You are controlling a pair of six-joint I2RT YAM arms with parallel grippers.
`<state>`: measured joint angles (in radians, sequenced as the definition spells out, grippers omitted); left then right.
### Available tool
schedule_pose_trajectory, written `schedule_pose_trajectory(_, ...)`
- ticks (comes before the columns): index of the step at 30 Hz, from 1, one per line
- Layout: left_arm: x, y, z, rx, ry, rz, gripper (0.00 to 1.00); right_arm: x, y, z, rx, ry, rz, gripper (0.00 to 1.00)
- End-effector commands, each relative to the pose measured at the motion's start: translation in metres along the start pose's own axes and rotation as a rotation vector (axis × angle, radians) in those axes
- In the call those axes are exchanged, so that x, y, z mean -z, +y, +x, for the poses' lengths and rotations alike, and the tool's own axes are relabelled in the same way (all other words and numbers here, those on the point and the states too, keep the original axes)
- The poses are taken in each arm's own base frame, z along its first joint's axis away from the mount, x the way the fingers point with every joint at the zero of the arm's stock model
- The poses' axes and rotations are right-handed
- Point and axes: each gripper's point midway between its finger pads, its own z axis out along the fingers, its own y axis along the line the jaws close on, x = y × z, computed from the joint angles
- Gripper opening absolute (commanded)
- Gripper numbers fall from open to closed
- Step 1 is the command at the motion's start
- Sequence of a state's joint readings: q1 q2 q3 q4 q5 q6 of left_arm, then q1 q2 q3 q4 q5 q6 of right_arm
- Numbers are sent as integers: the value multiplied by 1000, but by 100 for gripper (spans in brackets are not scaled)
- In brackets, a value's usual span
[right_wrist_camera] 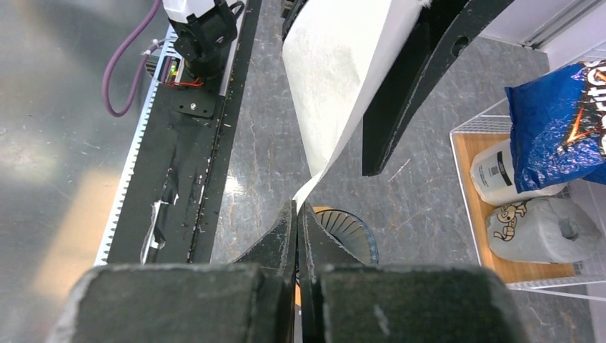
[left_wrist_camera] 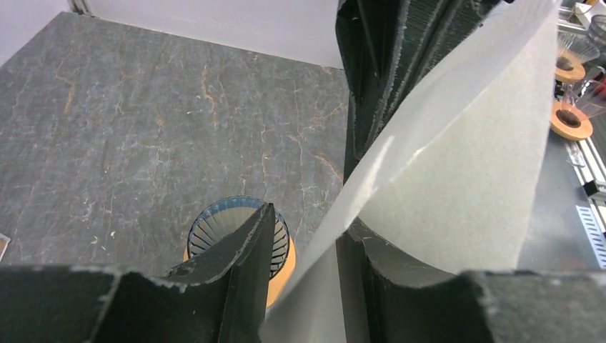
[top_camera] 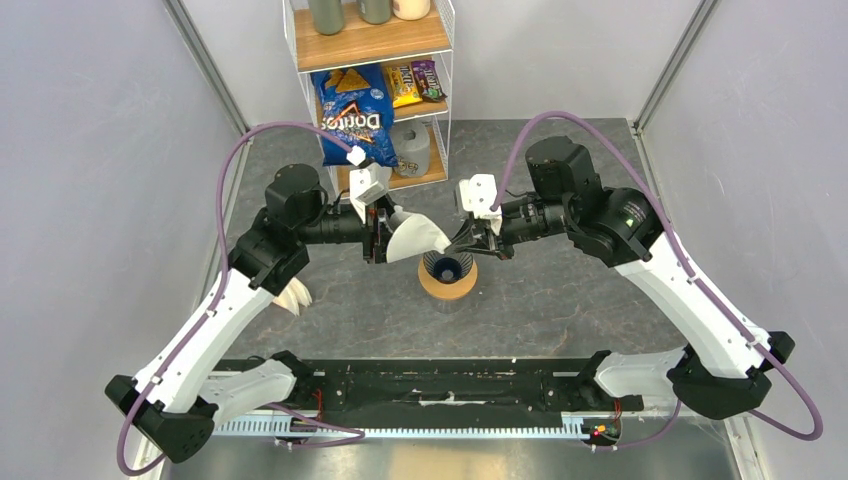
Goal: Place the coffee filter in the dripper
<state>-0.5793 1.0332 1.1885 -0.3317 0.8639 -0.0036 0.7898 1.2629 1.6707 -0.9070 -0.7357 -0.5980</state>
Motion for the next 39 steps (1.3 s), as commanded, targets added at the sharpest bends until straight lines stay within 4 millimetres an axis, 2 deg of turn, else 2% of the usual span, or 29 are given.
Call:
schedule_pose_trajectory(1,4,-15,-18,-144,-69,71,45,1,7,-10,-24,-38,-22,0)
schedule_pose_trajectory(6,4,-36,-22,-101,-83,186,46,0,5,-7,-16,-28,-18,0)
schedule_pose_trajectory(9,3,-41,-24,-88,-83,210,47,-1,5,-7,-8,-29,-22,0)
schedule_pose_trajectory(11,1,-36,-24,-76,-80,188,47,0,5,-9,-4,-34,-23,0)
schedule_pose_trajectory(16,-5,-6,-25,-43,-64,32,43,1,7,-11,2,-44,-32,0)
schedule_pose_trajectory(18,-6,-4,-26,-60,-64,18,43,1,8,-11,4,-45,-37,0)
schedule_pose_trajectory(22,-6,-24,-23,-74,-58,135,45,0,7,-9,5,-39,-37,0)
schedule_pose_trajectory(25,-2,-44,-22,-90,-72,234,42,0,8,-7,7,-31,-38,0)
schedule_pose_trajectory(28,-2,-49,-24,-74,-78,262,35,0,9,-5,3,-25,-43,0)
schedule_pose_trajectory(32,-6,-46,-24,-37,-65,257,25,-1,8,-6,4,-28,-45,0)
schedule_pose_trajectory(34,-8,-42,-24,-20,-55,241,28,-1,7,-7,9,-28,-45,0)
schedule_pose_trajectory(37,-11,-36,-20,-8,-40,198,38,0,7,-8,9,-30,-42,0)
schedule_pose_trajectory(39,-11,-32,-19,-12,-36,175,38,-1,8,-9,7,-32,-47,0)
